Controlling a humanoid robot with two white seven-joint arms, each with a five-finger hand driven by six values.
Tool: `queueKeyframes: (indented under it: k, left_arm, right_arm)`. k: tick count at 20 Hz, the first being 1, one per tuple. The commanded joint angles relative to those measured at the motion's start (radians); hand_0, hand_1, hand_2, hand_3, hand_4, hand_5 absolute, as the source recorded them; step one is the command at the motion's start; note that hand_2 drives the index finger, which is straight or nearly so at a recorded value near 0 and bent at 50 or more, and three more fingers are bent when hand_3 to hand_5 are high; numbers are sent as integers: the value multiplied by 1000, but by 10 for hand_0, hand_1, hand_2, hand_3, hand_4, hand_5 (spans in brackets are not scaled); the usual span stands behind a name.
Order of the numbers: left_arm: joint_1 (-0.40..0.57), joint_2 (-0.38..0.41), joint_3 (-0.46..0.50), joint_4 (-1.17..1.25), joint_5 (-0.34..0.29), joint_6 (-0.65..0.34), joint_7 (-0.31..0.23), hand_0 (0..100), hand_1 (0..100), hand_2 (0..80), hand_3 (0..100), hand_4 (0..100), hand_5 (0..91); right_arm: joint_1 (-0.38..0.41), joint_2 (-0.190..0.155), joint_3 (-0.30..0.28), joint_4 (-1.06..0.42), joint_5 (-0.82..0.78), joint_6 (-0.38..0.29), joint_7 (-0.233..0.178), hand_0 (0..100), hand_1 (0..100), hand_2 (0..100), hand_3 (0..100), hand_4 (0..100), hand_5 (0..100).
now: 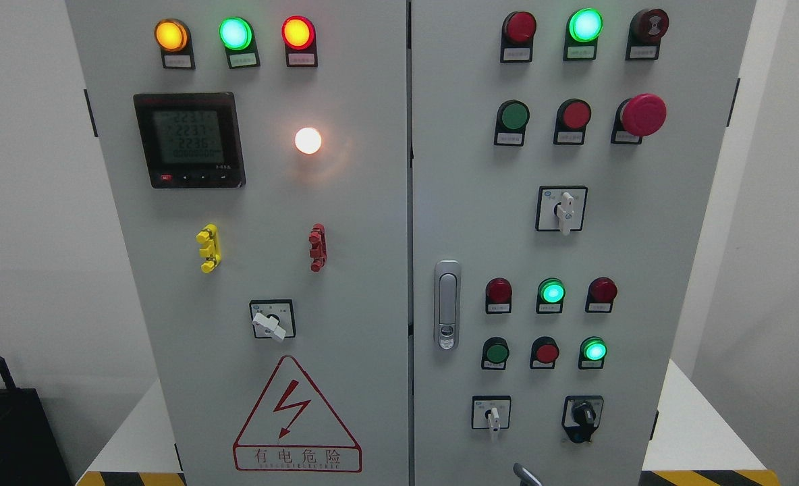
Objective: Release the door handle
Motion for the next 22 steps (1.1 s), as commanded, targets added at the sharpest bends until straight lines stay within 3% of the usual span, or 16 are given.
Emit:
queueKeyframes:
  k: [1, 11, 12, 14, 17, 22]
  left_arm:
    - [0, 0, 11, 17, 0, 0, -1, 120, 389, 0, 0, 0, 0]
    - [0, 0, 11, 17, 0, 1, -1, 120, 389, 0, 0, 0, 0]
    - [0, 0, 11, 17, 0, 1, -1, 120, 389, 0, 0, 0, 0]
    - [0, 0, 11, 17, 0, 1, -1, 120, 389, 0, 0, 0, 0]
    - [0, 0, 11, 17, 0, 1, -1, 120, 389, 0, 0, 0, 0]
    - [0, 0, 11, 17, 0, 1, -1, 120, 389, 0, 0, 0, 0]
  right_arm:
    - [2, -2, -2, -5, 0, 2, 0, 421, 56, 0, 92, 20, 0]
    - [5, -2, 0, -7, 1, 0, -6, 414, 64, 0, 114, 30, 0]
    - [3, -4, 0, -8, 7, -3, -9, 411, 73, 0, 148, 72, 0]
    - [-4, -5, -2, -11, 18, -4, -21, 389, 132, 0, 337, 307, 194]
    - [-24, -5, 0, -11, 85, -6, -47, 379, 221, 0, 558, 480, 411]
    - [-79, -1, 2, 7, 357, -4, -67, 358, 328, 0, 717, 612, 596]
